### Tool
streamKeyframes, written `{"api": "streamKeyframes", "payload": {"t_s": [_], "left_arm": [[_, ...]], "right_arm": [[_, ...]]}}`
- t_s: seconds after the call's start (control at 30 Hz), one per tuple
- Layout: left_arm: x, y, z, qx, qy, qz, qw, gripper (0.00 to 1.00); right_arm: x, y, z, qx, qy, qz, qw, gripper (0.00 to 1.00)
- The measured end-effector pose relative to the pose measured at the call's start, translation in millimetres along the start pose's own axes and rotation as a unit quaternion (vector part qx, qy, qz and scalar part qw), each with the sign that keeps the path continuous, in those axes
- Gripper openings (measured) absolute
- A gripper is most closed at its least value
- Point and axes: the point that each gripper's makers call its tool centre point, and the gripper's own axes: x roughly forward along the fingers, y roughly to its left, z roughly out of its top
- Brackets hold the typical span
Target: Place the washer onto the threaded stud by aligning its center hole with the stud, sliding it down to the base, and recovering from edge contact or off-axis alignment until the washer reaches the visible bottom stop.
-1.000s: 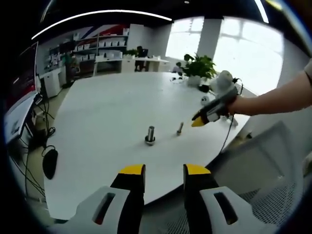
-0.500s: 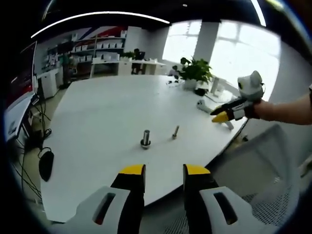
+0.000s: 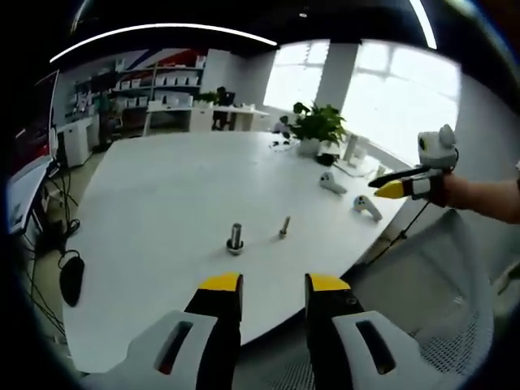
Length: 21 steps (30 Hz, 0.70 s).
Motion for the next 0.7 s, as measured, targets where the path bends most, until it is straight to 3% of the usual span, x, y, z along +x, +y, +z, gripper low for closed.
{"api": "streamKeyframes", "payload": {"t_s": [0.2,0.3,0.43,0.6,0.7], "left_arm": [[-0.8,0.4,0.9,0.000,-0.002,0.002,1.0000,0.28],[-1.3,0.5,2.5,0.001,-0.006,0.002,1.0000,0.28],[-0.9,-0.2,2.9,0.003,-0.007,0.000,1.0000,0.28],[-0.8,-2.3,4.4,0.008,-0.012,0.001,0.9999,0.28],[-1.8,0.3,8.1,0.006,-0.019,0.005,0.9998,0.28]], "right_arm": [[-9.6,-3.2,-12.9,0.052,-0.025,-0.010,0.9983,0.39],[-8.1,-1.2,-11.6,0.025,-0.031,-0.026,0.9989,0.39],[-3.7,-4.6,-14.8,0.033,-0.046,-0.036,0.9977,0.38],[-3.7,-11.4,-20.5,0.040,-0.043,-0.043,0.9974,0.36],[-1.5,-4.7,-24.3,0.037,-0.027,-0.030,0.9985,0.36]]}}
